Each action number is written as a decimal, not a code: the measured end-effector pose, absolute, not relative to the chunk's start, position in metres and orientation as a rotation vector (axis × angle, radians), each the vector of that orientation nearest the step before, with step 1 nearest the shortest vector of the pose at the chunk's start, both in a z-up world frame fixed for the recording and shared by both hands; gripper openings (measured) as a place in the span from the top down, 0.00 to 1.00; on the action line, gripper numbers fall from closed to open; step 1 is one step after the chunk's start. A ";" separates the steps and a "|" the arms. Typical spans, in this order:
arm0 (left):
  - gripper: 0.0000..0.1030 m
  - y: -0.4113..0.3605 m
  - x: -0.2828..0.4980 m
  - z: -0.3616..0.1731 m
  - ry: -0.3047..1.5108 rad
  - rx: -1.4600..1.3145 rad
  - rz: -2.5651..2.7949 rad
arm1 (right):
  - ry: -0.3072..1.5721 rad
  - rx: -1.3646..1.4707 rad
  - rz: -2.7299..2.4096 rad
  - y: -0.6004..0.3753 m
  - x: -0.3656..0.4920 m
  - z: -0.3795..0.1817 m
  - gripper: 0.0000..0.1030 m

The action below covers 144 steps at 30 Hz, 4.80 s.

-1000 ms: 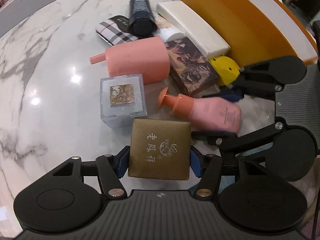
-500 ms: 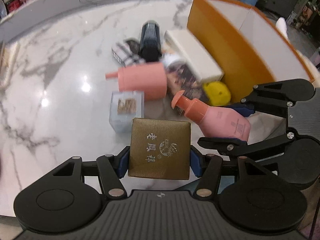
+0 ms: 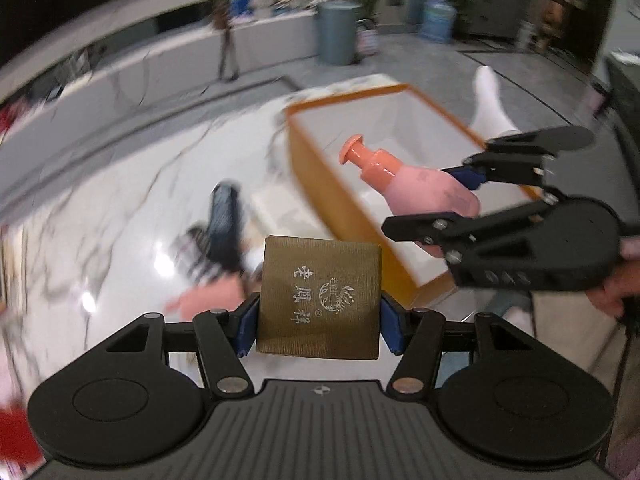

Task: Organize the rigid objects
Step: 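Carry the gold box and pink pump bottle into the orange shoebox with both tools, then open both tools to release the gold box and pump bottle in the box, then grasp the clear cube box with the left tool while the right tool grasps the pink cylindrical bottle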

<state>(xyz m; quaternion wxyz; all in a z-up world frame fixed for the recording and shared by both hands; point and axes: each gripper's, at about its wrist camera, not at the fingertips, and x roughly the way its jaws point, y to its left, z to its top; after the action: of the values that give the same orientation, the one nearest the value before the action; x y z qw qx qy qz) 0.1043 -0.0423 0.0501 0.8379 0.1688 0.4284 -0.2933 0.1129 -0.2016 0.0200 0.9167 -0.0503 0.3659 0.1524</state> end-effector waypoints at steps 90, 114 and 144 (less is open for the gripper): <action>0.37 -0.098 0.142 0.017 0.902 0.883 -0.938 | 0.791 -0.030 0.392 -0.216 0.158 0.012 0.49; 0.28 0.050 0.207 -0.074 1.187 0.363 -0.587 | 0.967 -0.627 0.742 -0.048 0.237 -0.072 0.39; 0.38 0.081 0.209 -0.089 1.193 0.322 -0.542 | 1.162 -0.485 0.805 -0.024 0.237 -0.092 0.40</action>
<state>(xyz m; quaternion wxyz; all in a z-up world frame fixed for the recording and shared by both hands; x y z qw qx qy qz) 0.2088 0.0810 -0.0887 0.7810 0.1489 0.5522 -0.2507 0.2373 -0.0240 -0.0919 0.7334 -0.2207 0.5286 0.3662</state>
